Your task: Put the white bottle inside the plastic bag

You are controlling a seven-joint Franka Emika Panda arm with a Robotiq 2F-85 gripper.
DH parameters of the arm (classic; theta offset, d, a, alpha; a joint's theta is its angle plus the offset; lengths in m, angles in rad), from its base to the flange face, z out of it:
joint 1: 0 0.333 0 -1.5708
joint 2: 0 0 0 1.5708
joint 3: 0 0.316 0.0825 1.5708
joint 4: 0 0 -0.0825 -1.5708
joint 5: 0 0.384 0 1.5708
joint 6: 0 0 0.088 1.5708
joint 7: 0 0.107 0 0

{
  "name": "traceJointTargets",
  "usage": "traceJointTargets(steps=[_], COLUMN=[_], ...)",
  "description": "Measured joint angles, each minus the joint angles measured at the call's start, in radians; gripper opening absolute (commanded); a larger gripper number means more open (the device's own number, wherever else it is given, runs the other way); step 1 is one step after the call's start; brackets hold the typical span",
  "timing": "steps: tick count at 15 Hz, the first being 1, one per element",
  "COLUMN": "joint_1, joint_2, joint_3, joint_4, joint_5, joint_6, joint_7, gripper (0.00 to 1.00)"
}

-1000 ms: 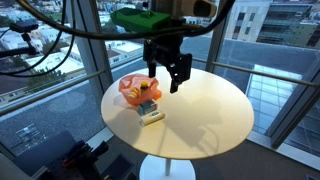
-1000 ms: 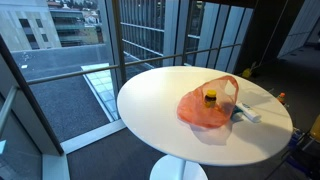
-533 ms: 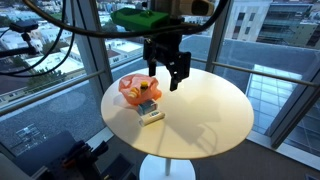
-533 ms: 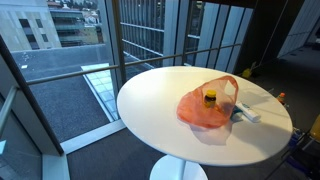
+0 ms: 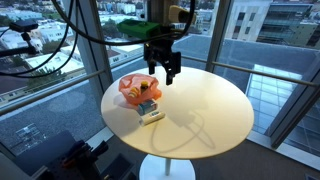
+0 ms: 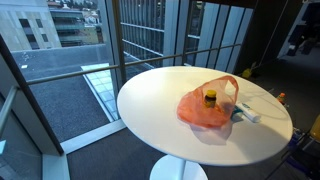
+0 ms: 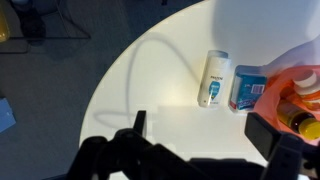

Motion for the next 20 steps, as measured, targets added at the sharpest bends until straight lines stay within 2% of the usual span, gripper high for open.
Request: traceJointTargets(steps=[7,12,20], joint_1=[0.031,0.047,0.050], joint_2=[0.165,0.304,0.342], joint_3=[0.040,0.048,0.049], joint_4=[0.012,0.028,0.047], joint_5=[0.000,0.000,0.000], joint_6=[0.132,0.219,0.219], joint_7=[0.088,0.100,0.100], gripper=[1.00,1.00,1.00])
